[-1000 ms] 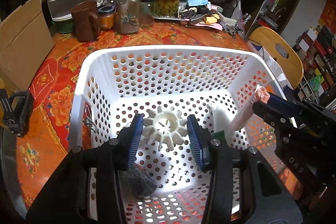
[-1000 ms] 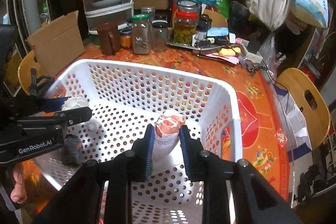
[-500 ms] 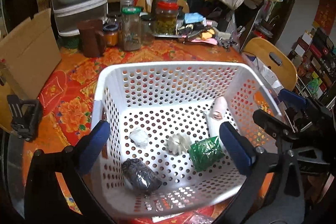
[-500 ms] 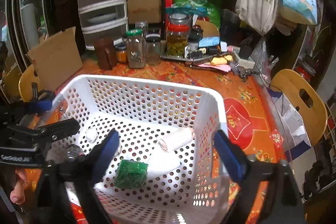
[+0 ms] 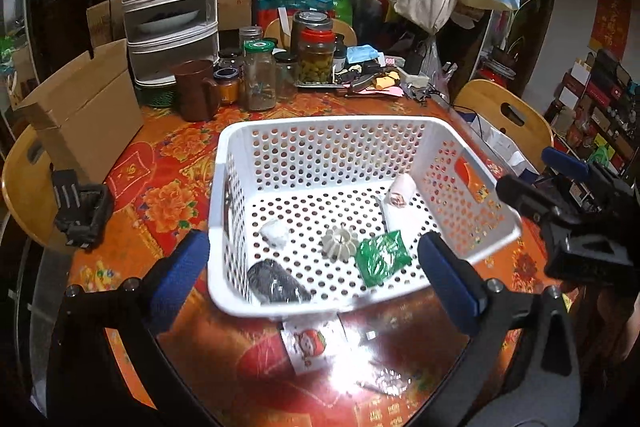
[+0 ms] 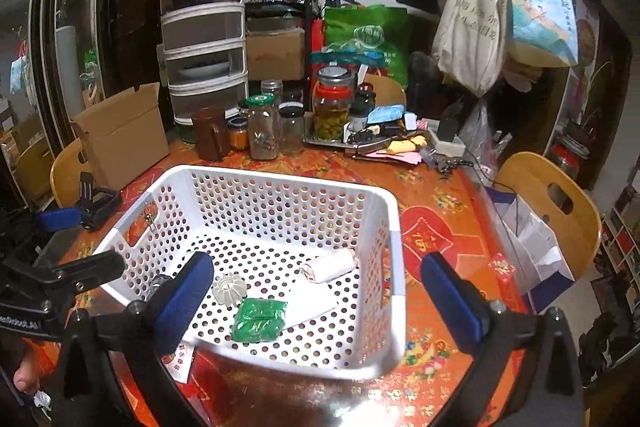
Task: Organize soft objects
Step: 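Withdraw both tools from the basket toward the remaining items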
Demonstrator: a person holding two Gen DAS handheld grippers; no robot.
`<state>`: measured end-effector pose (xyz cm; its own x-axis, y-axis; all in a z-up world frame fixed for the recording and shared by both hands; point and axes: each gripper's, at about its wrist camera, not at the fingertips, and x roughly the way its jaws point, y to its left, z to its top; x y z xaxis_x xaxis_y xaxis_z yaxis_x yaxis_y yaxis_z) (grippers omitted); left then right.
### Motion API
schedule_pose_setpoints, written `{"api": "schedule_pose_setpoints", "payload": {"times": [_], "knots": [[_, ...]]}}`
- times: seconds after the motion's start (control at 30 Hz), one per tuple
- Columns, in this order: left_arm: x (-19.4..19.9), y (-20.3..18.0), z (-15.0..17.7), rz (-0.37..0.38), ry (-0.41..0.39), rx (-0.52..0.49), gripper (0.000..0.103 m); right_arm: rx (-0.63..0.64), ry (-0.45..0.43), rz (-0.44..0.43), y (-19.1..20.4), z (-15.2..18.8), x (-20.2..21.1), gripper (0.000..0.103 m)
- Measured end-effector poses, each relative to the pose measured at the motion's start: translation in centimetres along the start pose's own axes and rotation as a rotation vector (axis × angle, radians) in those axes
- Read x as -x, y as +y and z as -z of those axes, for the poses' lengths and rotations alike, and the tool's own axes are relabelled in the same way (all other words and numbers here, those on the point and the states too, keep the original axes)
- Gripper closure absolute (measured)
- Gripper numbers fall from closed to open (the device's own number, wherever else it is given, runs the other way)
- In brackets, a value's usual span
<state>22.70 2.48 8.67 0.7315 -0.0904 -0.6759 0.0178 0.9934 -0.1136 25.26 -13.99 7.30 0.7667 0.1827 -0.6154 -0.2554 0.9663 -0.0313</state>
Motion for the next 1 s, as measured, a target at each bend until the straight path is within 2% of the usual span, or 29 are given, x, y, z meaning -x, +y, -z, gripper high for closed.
{"api": "schedule_pose_setpoints", "payload": {"times": [0.13,0.2,0.3,0.47,0.57,0.67,0.83,1.0], "knots": [[1.7,0.1,2.3,0.01,-0.004,0.016,0.0,-0.002,-0.016,0.005,-0.2,1.2,1.5,0.0],[2.4,0.6,4.0,0.031,-0.009,0.041,0.0,-0.009,-0.025,-0.003,-0.3,2.3,2.4,0.0],[2.6,1.0,6.8,0.019,0.005,0.052,0.0,-0.027,-0.031,-0.011,-0.5,4.9,3.4,0.0],[0.3,1.4,11.1,0.014,0.063,0.081,0.0,-0.078,-0.03,-0.025,-1.3,10.0,4.1,0.0],[-3.2,1.4,12.8,0.017,0.146,0.095,0.0,-0.132,-0.022,-0.028,-1.8,13.1,4.1,0.0],[-6.0,1.0,13.3,-0.002,0.193,0.085,0.0,-0.162,-0.008,-0.02,-2.3,15.4,4.0,0.0],[-9.3,0.7,13.7,-0.028,0.237,0.095,0.001,-0.205,0.0,-0.056,-2.7,17.4,4.0,0.0],[-10.4,-0.3,13.7,-0.065,0.231,0.072,0.01,-0.205,0.007,-0.069,-2.8,17.9,3.8,0.0]]}}
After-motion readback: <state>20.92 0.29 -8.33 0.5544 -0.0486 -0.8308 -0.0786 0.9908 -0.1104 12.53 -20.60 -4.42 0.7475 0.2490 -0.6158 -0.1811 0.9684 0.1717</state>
